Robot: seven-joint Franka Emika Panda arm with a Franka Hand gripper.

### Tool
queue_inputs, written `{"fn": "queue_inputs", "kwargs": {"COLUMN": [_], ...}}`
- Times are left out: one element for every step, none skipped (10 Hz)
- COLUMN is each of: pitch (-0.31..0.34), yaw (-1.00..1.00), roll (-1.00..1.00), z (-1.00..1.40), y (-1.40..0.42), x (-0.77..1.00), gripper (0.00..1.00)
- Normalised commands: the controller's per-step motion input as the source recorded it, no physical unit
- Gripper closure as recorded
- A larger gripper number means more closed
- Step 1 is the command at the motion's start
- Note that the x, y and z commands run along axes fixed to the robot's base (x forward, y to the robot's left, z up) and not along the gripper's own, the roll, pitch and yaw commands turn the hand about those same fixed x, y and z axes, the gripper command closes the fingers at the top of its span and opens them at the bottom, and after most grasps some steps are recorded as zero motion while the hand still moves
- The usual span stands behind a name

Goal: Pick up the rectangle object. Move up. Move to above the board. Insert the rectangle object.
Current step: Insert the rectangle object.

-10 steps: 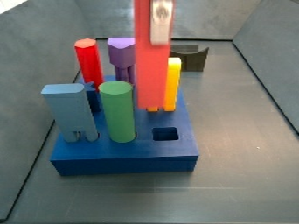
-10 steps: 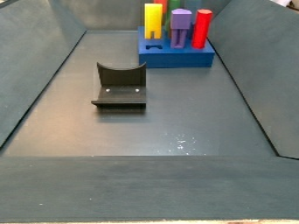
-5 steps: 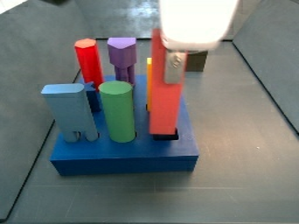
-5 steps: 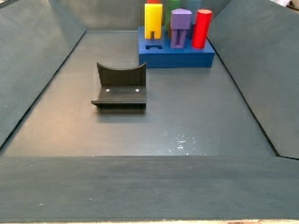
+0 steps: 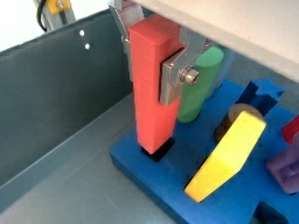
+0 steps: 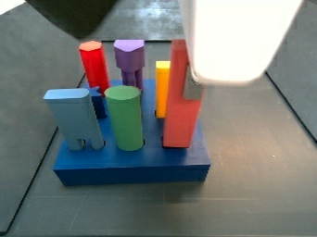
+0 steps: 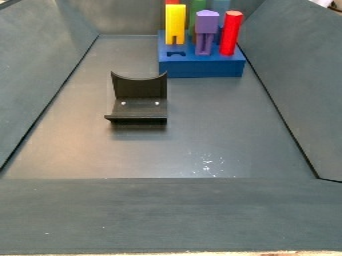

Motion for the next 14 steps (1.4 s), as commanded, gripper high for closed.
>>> {"fn": "queue_inputs", "kwargs": {"pitch": [0.000, -0.056, -0.036, -0.054, -0.037, -0.031, -0.053, -0.081, -0.091, -0.097, -0.109, -0.106, -0.144, -0.164], "yaw": [0.00, 0.20, 0.29, 0.36, 0.13, 0.00, 0.00, 0.00, 0.00, 0.00, 0.00, 0.00, -0.10, -0.23], "roll": [0.00, 0.09, 0.16, 0.12, 0.00, 0.00, 0.02, 0.01, 0.00, 0.00, 0.03, 0.02, 0.00, -0.01], "z": [-0.03, -0.14, -0.11, -0.11, -0.07, -0.12, -0.17, -0.14, -0.20, -0.25, -0.30, -0.38, -0.43, -0.42], "y": [0.00, 0.07, 0.18, 0.19, 0.00, -0.05, -0.15, -0.13, -0.16, -0.08, 0.00, 0.00, 0.00, 0.00], "x": [0.00, 0.00, -0.04, -0.01, -0.03, -0.03, -0.06, -0.10, -0.09, -0.10, -0.16, 0.00, 0.11, 0.20], "gripper": [1.00, 1.00, 1.00, 1.00, 1.00, 1.00, 1.00, 1.00, 1.00, 1.00, 1.00, 1.00, 1.00, 1.00]}}
